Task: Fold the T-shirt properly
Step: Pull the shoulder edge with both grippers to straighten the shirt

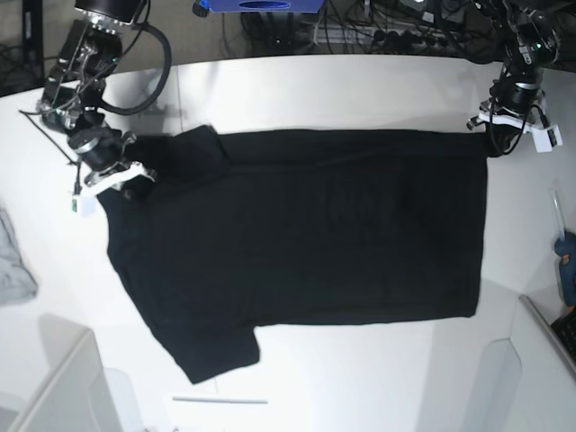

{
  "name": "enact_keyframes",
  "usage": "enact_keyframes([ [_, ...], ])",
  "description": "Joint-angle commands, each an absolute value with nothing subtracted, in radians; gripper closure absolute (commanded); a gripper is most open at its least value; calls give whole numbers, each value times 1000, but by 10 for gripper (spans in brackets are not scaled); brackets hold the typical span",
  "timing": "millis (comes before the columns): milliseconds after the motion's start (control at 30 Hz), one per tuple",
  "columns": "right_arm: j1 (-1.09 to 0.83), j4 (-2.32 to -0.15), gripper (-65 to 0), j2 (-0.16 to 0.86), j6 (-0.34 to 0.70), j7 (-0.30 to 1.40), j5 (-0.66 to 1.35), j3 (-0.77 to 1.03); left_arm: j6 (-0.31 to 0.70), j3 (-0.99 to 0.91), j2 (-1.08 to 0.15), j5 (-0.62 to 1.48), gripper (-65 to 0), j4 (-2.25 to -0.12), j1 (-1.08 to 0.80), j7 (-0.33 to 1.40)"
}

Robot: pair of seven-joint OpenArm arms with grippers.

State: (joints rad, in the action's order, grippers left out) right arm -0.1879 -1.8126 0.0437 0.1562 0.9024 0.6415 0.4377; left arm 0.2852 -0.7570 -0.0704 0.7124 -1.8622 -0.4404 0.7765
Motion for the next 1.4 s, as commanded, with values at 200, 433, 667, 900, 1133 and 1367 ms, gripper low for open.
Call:
enact_keyframes([
  [200,-93,-1744,0,56,162,891,647,438,286,-756,-82,725,0,-1860,-406,768],
  [433,-18,-1673,0,59,162,900,647,438,254,-754,-88,723,0,-1804,-351,768],
  [667,39,-1618,0,58,162,917,647,420,208,-751,-105,723,0,-1791,-291,799],
  [900,79,-1555,0,62,160,908,645,366,193,-751,-119,696,0,-1751,-217,855],
  [1133,87,-1532,0,62,160,877,628,357,185,-731,-117,588,0,-1747,-171,857],
  [1367,87,-1527,0,51,162,868,526,363,180,-685,-131,588,0,-1681,-136,857],
])
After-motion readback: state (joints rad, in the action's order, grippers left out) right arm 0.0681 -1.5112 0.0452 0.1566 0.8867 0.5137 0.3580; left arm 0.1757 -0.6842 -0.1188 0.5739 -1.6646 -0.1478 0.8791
